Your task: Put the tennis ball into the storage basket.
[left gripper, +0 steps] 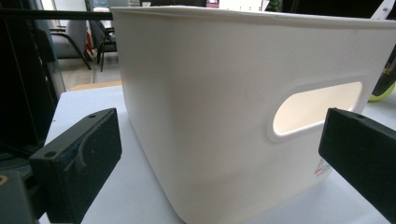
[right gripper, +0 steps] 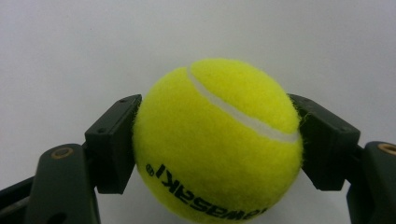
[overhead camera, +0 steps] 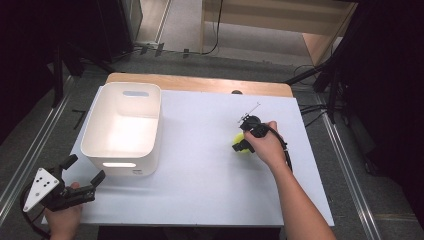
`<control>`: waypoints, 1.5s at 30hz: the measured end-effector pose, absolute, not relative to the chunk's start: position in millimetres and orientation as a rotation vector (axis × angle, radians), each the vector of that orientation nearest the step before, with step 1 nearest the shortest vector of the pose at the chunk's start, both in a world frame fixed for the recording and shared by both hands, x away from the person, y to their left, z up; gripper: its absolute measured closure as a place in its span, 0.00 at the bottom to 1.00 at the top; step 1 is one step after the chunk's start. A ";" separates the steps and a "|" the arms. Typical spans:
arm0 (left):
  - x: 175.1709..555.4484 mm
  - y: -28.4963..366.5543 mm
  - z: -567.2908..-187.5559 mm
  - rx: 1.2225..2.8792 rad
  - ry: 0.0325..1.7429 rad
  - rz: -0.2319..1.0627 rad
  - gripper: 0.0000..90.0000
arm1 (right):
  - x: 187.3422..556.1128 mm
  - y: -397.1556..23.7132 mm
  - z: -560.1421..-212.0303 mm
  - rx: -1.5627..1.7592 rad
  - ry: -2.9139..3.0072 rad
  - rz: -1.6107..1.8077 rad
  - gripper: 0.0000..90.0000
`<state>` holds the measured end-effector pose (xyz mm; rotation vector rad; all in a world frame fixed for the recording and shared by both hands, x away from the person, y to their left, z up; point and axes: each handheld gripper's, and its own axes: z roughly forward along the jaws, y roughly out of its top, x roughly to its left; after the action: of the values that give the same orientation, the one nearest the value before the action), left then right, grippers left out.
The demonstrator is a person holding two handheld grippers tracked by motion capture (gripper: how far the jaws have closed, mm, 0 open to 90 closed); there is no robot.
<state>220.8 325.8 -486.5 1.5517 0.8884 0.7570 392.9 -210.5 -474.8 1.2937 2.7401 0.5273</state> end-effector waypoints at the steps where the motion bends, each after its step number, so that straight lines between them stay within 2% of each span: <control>1: 220.8 325.9 -486.5 1.552 0.889 0.757 0.00 | 392.9 -210.8 -474.7 1.293 2.742 0.531 0.25; 45: 220.8 325.4 -486.5 1.552 0.888 0.755 0.00 | 398.0 -178.1 -440.1 1.162 2.822 0.548 0.25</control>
<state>220.8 325.4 -486.5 1.5515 0.8880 0.7553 398.0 -178.1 -440.1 1.1621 2.8217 0.5481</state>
